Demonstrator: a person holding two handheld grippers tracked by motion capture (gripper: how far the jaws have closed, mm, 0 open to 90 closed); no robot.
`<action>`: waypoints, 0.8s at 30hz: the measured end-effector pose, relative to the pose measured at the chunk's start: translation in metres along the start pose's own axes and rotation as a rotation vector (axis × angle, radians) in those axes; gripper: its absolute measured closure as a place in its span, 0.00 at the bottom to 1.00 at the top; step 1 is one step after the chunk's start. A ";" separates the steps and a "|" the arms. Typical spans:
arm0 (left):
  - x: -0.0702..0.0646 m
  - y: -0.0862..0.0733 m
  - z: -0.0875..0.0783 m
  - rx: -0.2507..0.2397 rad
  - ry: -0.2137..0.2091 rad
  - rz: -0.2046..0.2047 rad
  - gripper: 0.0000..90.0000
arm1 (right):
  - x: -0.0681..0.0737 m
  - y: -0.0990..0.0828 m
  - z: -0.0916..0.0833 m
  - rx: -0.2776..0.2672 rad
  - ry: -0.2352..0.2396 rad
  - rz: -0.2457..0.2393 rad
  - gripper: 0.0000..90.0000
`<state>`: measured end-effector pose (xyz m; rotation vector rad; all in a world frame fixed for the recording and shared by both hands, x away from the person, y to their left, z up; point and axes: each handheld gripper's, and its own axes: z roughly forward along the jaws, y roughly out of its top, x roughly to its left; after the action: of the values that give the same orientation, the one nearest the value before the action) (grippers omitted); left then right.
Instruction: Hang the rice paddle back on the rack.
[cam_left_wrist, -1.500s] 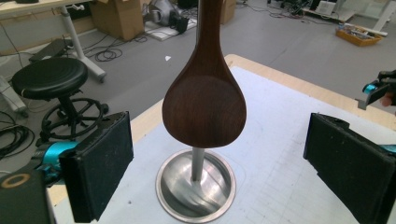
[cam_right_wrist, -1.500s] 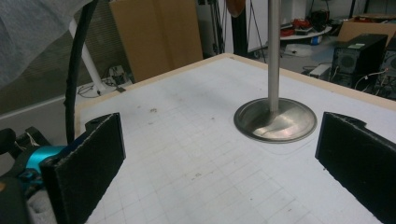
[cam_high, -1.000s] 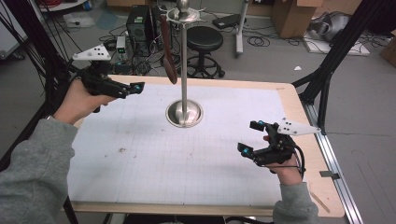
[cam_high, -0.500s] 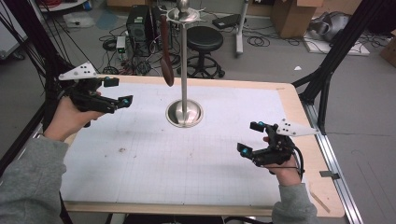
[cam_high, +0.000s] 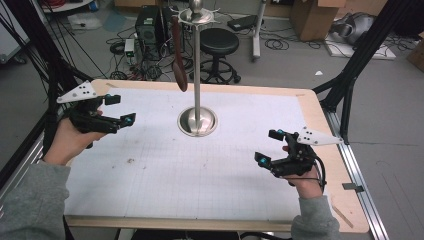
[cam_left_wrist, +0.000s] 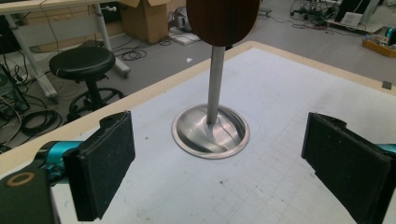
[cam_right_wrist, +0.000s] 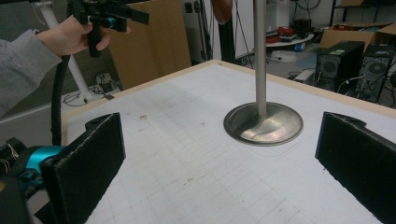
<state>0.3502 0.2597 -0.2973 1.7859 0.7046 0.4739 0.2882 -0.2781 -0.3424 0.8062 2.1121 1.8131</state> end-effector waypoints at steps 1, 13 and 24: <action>-0.001 -0.002 -0.001 0.001 0.001 0.004 0.11 | -0.001 0.000 0.000 0.000 0.000 -0.002 0.00; -0.020 -0.018 -0.011 -0.035 0.007 0.020 0.11 | -0.004 0.000 -0.001 -0.008 -0.005 0.004 0.00; -0.031 -0.031 -0.018 -0.050 0.023 -0.003 0.11 | -0.007 0.000 -0.004 -0.013 -0.017 0.012 0.00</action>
<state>0.3088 0.2591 -0.3201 1.7348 0.7053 0.5065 0.2918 -0.2849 -0.3430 0.8299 2.0867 1.8179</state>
